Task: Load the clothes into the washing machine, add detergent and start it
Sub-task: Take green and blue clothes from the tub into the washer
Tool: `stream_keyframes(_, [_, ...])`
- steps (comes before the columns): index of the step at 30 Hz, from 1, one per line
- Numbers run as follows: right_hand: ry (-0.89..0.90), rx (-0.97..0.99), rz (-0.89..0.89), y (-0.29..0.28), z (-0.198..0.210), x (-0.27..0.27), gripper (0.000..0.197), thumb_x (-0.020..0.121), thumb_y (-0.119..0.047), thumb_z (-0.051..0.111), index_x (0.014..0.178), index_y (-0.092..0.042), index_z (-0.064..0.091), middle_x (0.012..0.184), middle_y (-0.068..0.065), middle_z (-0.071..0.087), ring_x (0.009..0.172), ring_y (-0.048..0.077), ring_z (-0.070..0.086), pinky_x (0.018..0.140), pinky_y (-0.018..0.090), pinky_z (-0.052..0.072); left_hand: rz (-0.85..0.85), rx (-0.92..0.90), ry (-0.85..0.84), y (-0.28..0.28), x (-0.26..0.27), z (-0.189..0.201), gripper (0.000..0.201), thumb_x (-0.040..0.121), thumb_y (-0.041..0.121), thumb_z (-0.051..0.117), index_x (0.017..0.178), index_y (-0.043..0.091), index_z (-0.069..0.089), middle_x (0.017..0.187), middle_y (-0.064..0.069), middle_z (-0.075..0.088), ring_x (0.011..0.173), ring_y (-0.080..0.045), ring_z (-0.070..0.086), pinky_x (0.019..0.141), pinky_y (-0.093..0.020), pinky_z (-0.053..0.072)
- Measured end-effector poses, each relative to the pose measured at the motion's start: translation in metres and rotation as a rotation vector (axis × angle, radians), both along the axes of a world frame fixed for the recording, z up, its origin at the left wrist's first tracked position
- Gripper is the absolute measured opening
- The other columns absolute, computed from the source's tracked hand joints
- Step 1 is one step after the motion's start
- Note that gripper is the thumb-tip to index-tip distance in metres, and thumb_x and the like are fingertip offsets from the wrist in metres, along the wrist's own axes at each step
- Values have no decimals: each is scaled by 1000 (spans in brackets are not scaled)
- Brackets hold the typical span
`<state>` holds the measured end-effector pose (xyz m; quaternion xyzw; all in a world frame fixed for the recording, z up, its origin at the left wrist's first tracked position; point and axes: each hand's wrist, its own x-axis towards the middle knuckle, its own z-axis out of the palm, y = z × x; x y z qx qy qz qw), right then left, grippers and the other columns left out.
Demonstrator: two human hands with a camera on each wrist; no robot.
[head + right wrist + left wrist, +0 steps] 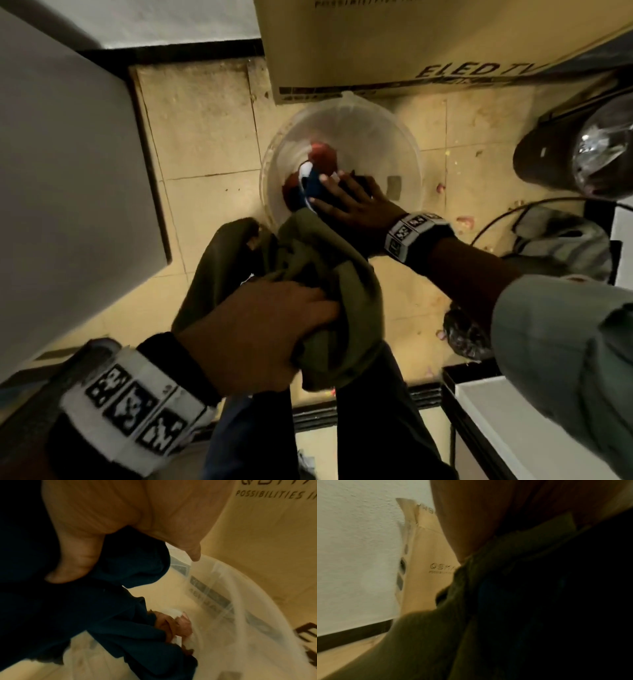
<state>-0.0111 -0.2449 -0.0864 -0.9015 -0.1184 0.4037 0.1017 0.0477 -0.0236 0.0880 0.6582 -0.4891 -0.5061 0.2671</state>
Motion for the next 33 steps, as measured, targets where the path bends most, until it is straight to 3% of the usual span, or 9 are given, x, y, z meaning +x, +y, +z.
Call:
stream_keyframes(3, [145, 122, -11, 30, 10, 15, 60, 94, -43, 13, 151, -25, 23, 159, 6, 19, 146, 36, 15, 114, 58, 13, -91, -219, -67, -5, -6, 9, 46, 79, 40, 57, 124, 34, 47, 121, 14, 59, 105, -9, 58, 87, -26, 53])
stream_keyframes(6, [372, 98, -141, 50, 25, 17, 41, 103, -21, 32, 140, -5, 40, 147, 17, 41, 136, 32, 37, 112, 42, 27, 110, -171, -160, -7, -1, 7, 43, 65, 28, 71, 106, 25, 59, 97, 7, 67, 78, -13, 66, 68, -32, 60])
stream_keyframes(8, [381, 101, -551, 44, 31, 10, 39, 102, -14, 36, 138, 1, 43, 143, 22, 45, 132, 35, 42, 110, 39, 32, 376, -3, 4, 2, 10, -5, 48, 62, 26, 76, 106, 29, 57, 95, 14, 67, 79, -7, 64, 75, -28, 57])
stream_keyframes(11, [245, 48, -1169, 14, 40, -6, 40, 99, -20, 43, 134, -2, 48, 135, 24, 52, 124, 39, 49, 100, 40, 39, 811, 179, 155, 23, 25, -35, 40, 61, 32, 70, 99, 37, 58, 95, 23, 65, 87, 5, 61, 77, -8, 46])
stream_keyframes(15, [-195, 35, -1489, -25, 54, -27, 54, 62, -37, 48, 102, -5, 67, 101, 23, 66, 91, 34, 63, 71, 40, 47, 1198, 382, 170, 31, 35, -71, 37, 70, -3, 73, 101, 13, 61, 85, 7, 67, 75, 0, 64, 76, -32, 53])
stream_keyframes(20, [-295, 324, -1539, -8, 91, -20, 55, 58, -20, 60, 112, -10, 61, 110, 9, 67, 101, 21, 63, 81, 36, 50, 1491, 462, 440, -5, 35, -89, 27, 70, 3, 71, 95, 13, 67, 98, -15, 70, 94, -37, 67, 82, -49, 57])
stream_keyframes(25, [-90, 399, -1190, 71, 115, 6, 35, 76, -27, 63, 107, -21, 49, 105, -1, 62, 97, 24, 60, 75, 27, 41, 1478, 292, 993, -42, 27, -76, 39, 96, 27, 54, 133, 15, 54, 121, -6, 67, 100, -18, 69, 77, -30, 60])
stream_keyframes(29, [-21, 604, -1123, 93, 105, 4, 65, 72, -31, 68, 131, -31, 42, 126, -3, 57, 115, 18, 56, 94, 42, 50, 1379, 239, 947, -20, 26, -82, 54, 86, 39, 60, 136, 26, 47, 129, 2, 62, 114, -15, 63, 92, -30, 54])
stream_keyframes(33, [85, 814, -1127, 105, 111, 1, 63, 76, -14, 70, 134, -20, 47, 131, 6, 54, 121, 24, 53, 100, 45, 46, 1424, 294, 930, -12, 30, -87, 54, 79, 21, 69, 131, 13, 55, 114, -6, 68, 95, -20, 70, 74, -29, 58])
